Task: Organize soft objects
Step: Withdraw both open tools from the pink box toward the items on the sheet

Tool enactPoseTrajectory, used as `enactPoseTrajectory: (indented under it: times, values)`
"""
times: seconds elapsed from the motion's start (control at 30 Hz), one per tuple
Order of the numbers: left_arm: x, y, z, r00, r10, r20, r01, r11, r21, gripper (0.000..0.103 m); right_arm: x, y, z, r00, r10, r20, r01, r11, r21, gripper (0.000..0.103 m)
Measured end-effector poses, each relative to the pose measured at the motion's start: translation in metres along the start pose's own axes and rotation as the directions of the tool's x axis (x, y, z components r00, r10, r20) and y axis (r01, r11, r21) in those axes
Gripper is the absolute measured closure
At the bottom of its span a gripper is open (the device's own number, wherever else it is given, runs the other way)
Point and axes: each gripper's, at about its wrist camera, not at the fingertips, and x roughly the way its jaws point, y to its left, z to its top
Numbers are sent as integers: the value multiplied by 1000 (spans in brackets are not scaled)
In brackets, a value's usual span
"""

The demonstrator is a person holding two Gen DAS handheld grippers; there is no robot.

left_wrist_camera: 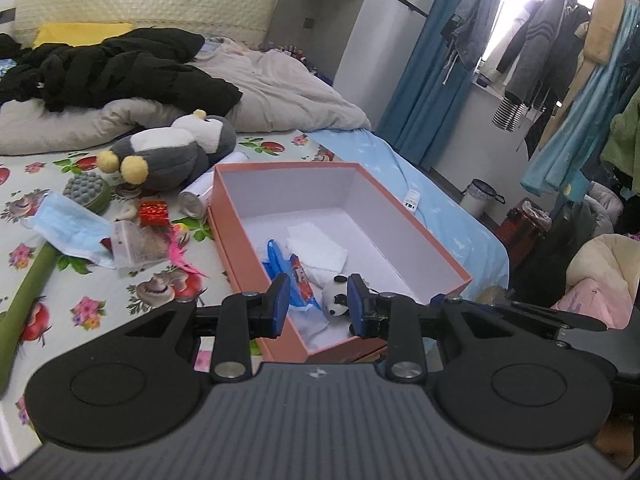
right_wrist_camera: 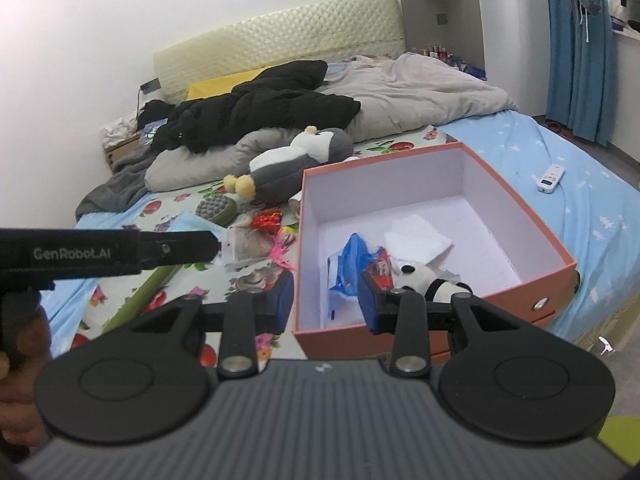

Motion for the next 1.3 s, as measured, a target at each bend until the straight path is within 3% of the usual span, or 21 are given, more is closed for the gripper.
enactPoseTrajectory:
  times: [1.0, 1.3]
  values:
    - [-59, 74, -44, 985, 171, 4, -169, 978, -120, 67, 26, 75, -17, 986, 145, -83, -154, 982, -108, 65]
    - [-52, 100, -56, 977, 209, -29, -211, 959, -190, 67, 52, 84, -21, 975, 175, -138, -191, 975, -114, 65]
